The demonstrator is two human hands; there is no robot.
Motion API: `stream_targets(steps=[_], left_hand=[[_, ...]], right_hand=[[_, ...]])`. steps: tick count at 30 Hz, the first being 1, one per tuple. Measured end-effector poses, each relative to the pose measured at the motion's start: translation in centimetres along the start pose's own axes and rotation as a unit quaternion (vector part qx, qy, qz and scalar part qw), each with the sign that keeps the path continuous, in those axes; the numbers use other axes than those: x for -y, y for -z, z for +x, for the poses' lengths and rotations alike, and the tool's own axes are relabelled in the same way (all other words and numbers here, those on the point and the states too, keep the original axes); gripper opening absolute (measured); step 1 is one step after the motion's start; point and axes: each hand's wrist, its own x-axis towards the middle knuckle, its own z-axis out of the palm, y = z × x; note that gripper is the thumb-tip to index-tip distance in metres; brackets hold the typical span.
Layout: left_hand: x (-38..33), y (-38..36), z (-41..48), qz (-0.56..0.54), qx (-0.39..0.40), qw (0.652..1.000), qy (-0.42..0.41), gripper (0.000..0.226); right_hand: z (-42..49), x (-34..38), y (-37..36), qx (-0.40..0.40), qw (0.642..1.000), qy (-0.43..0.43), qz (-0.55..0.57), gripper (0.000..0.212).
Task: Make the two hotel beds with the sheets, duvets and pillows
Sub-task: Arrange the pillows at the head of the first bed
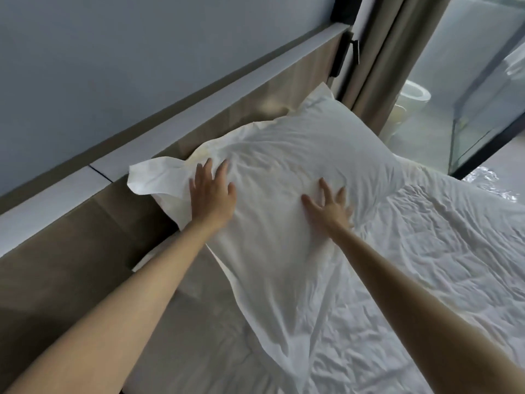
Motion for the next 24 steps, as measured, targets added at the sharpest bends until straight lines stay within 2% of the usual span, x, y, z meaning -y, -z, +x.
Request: stream_targets(steps=[4,6,10,12,15,18,20,22,24], left_hand=[[-0.5,-2.8,5.1,0.087,0.123,0.988,0.042,0.067],[0.3,-3.7,7.2,0.107,0.143,0.981,0.075,0.083],[1.4,-4.8,9.5,0.105,0.168,0.973,0.119,0.112],[1.9,-5.1,9.3,0.091,0.168,0.972,0.135,0.119],[2.4,-4.9,8.7,0.009,0.158,0.972,0.175,0.118],[2.3,-3.6,8.5,-0.092,0.093,0.968,0.215,0.108],[1.6,-2.4,9.0,-0.154,0.014,0.964,0.216,0.088],[0.5,-1.2,9.4,-0.181,-0.072,0.962,0.191,0.067],[-0.3,-0.2,9.6,-0.177,-0.158,0.959,0.156,0.057]], right_hand=[[1.1,-3.0,0.2,-0.025,0.987,-0.079,0.140,0.095],[1.7,-4.0,-0.2,-0.020,0.976,-0.108,0.190,0.105],[3.0,-4.5,-0.6,-0.023,0.934,-0.177,0.309,0.142],[3.5,-4.3,-0.5,-0.034,0.908,-0.203,0.364,0.140],[3.2,-3.4,-0.2,-0.094,0.904,-0.198,0.366,0.135],[2.8,-1.3,2.1,-0.170,0.898,-0.143,0.380,0.120],[2.9,0.5,4.8,-0.229,0.894,-0.102,0.372,0.106],[3.1,2.4,7.2,-0.275,0.889,-0.051,0.363,0.096],[3.3,3.7,8.0,-0.310,0.877,-0.006,0.368,0.092]])
